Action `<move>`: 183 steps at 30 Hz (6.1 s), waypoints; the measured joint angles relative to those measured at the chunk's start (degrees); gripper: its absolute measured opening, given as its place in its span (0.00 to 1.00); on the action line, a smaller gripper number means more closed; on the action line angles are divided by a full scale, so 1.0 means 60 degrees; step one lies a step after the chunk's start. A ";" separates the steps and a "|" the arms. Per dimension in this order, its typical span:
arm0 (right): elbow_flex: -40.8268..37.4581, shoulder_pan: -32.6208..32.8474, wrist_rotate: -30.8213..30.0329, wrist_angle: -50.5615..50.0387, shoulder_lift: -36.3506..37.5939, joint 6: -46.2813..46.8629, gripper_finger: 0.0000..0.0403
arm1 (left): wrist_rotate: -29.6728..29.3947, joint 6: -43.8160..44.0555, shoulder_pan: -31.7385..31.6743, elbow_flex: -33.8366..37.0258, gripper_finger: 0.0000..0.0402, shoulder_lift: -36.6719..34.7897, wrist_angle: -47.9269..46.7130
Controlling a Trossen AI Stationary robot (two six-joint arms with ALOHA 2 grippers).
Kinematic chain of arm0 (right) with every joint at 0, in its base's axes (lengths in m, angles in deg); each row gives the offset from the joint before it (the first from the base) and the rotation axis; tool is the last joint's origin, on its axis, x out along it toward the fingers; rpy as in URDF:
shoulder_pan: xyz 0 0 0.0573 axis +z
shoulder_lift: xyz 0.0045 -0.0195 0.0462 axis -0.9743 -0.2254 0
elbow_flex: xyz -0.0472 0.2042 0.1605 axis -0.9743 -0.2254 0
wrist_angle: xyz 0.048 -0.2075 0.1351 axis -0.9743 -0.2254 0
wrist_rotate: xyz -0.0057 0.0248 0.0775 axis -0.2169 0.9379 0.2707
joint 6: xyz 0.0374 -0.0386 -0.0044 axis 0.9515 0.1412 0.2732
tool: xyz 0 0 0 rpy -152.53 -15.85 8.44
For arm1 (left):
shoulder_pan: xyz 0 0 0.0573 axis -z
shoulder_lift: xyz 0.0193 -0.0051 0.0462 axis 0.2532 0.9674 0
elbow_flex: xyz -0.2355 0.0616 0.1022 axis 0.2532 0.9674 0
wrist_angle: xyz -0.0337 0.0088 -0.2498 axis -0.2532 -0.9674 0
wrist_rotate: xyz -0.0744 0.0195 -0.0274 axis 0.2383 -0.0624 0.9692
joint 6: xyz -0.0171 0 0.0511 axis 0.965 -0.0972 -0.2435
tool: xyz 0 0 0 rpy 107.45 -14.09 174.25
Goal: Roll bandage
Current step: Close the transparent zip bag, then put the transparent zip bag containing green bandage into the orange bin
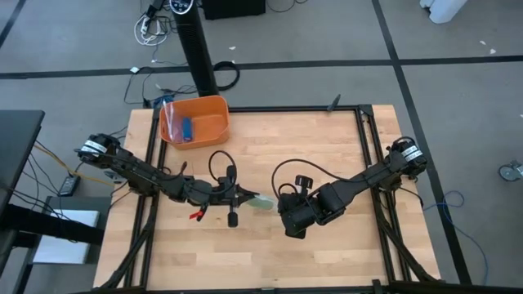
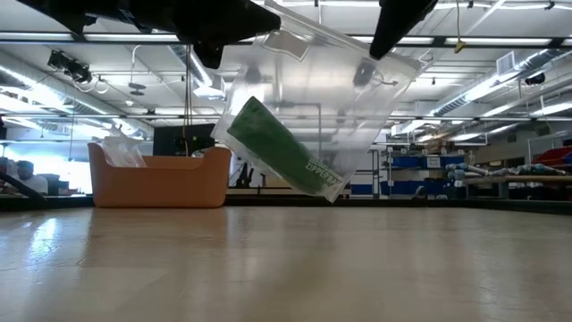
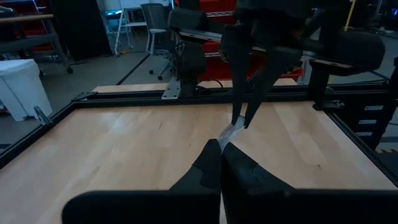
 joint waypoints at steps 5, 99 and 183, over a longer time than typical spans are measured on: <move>-0.0002 0.0092 0.0004 -0.0378 0.0000 0.0266 0.05 | -0.0011 0.0003 0.0000 0.0000 0.00 -0.0004 -0.0004; -0.0289 0.1571 -0.1603 -0.0545 0.0463 0.2119 0.31 | -0.7902 0.1264 -0.6692 0.3963 0.00 -0.2826 0.2188; -0.0289 0.1248 -0.0743 0.0715 0.0463 0.0246 0.31 | -0.0427 0.1168 -0.8436 -0.3454 0.47 -0.1082 -1.2312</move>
